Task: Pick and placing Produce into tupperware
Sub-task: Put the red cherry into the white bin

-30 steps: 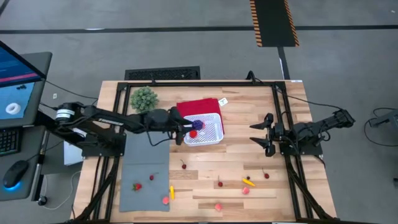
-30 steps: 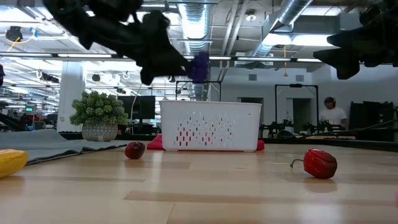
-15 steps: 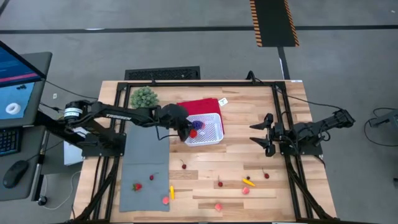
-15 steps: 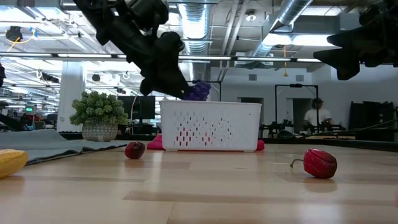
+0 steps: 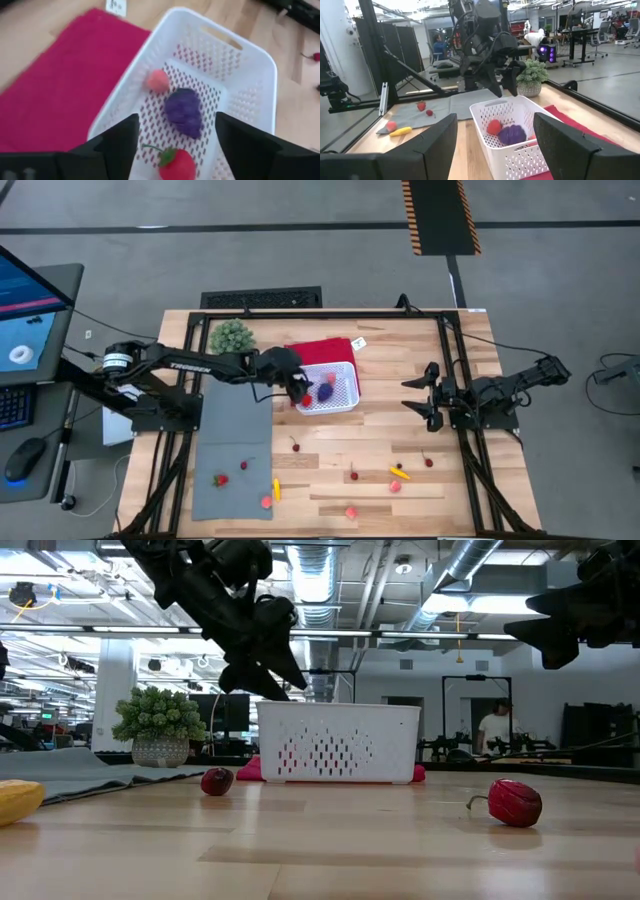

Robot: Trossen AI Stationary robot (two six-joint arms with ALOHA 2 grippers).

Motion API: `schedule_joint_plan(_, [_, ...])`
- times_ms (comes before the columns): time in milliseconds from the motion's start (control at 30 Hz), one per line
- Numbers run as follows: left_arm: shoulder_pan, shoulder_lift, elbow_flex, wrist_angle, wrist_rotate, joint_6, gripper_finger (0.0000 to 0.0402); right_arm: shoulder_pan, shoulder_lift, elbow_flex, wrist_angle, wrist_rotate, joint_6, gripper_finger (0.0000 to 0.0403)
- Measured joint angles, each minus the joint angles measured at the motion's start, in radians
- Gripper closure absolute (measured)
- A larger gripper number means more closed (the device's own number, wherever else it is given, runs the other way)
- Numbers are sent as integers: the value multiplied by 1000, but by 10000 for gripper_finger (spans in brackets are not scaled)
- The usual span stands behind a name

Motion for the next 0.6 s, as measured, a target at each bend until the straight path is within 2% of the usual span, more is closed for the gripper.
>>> schedule_joint_plan(133, [-7, -16, 0, 31, 41, 40, 128, 1, 0, 0, 0, -4, 1, 117])
schedule_joint_plan(267, [-33, -103, 0, 45, 81, 79, 125, 1, 0, 0, 0, -4, 1, 117])
schedule_joint_plan(433, [-97, -279, -6, 53, -2, 157, 125, 1, 0, 0, -1, -4, 48, 117])
schedule_joint_plan(600, [-199, -456, -81, 115, -84, 221, 125, 1, 0, 0, -1, -5, 103, 117])
